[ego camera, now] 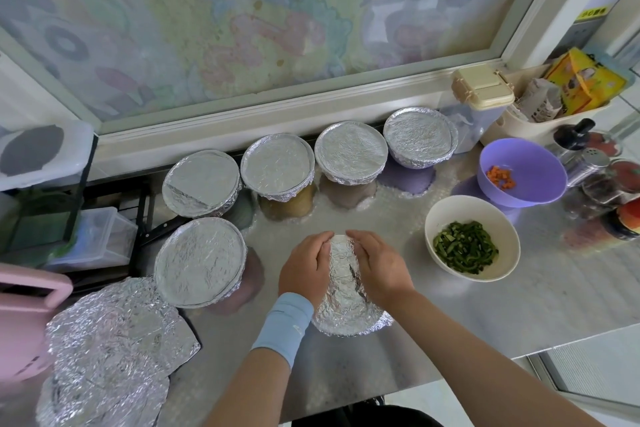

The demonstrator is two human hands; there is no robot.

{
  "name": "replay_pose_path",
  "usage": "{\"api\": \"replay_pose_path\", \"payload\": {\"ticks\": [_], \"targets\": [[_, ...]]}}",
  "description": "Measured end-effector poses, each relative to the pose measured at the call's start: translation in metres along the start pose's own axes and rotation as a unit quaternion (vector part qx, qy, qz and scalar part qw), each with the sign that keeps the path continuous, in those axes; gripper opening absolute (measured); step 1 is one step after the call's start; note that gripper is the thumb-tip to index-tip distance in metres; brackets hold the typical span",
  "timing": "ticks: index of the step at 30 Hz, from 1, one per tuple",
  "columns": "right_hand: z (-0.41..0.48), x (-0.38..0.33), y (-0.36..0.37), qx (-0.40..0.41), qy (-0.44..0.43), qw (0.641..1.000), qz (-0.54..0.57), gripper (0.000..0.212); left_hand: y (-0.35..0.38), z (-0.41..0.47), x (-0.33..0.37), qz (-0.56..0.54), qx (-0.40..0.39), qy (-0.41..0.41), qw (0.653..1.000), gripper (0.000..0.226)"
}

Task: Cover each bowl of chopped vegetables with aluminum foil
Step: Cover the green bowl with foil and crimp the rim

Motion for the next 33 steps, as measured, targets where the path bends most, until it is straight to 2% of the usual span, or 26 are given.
{"api": "replay_pose_path", "payload": {"ticks": [11, 15, 17, 21, 25, 28, 29, 31, 33], "targets": [[0.008, 0.017, -0.001, -0.023, 0.108, 0.992, 0.057, 0.03, -0.001, 0.0, -0.006, -0.001, -0.006, -0.081, 0.997, 0.033], [-0.005, 0.016, -0.012, 0.019, 0.068, 0.998, -0.005, 0.037, -0.007, 0.001, -0.01, -0.044, -0.025, -0.111, 0.993, 0.035], [-0.016, 0.018, -0.007, 0.022, 0.069, 0.997, 0.024, 0.035, -0.007, -0.002, -0.02, -0.11, -0.018, -0.165, 0.98, 0.036], [-0.023, 0.035, 0.004, 0.046, 0.162, 0.974, 0.153, 0.028, -0.002, -0.01, -0.038, -0.215, -0.004, -0.268, 0.939, 0.043], [-0.027, 0.042, 0.004, 0.073, 0.221, 0.944, 0.233, 0.037, 0.003, -0.01, -0.044, -0.308, -0.032, -0.308, 0.9, 0.058], [-0.029, 0.045, 0.009, 0.061, 0.259, 0.913, 0.311, 0.042, 0.011, -0.012, -0.049, -0.349, -0.071, -0.33, 0.874, 0.067], [-0.028, 0.044, 0.01, 0.05, 0.264, 0.911, 0.314, 0.043, 0.011, -0.012, -0.05, -0.348, -0.082, -0.331, 0.873, 0.069], [-0.029, 0.042, 0.005, 0.041, 0.247, 0.934, 0.255, 0.042, 0.008, -0.013, -0.05, -0.336, -0.092, -0.313, 0.884, 0.066], [-0.039, 0.036, -0.017, 0.113, 0.212, 0.961, 0.14, 0.036, -0.004, -0.016, -0.046, -0.331, -0.058, -0.276, 0.901, 0.053]]}}
Point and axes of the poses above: each hand's wrist, its own z-axis towards the middle knuckle, its own y-axis out of the palm, x = y × z, the point moved 8 cm from there along z, towards the middle knuckle, and after that the axes turned 8 degrees about -y, right-handed, at the moved point
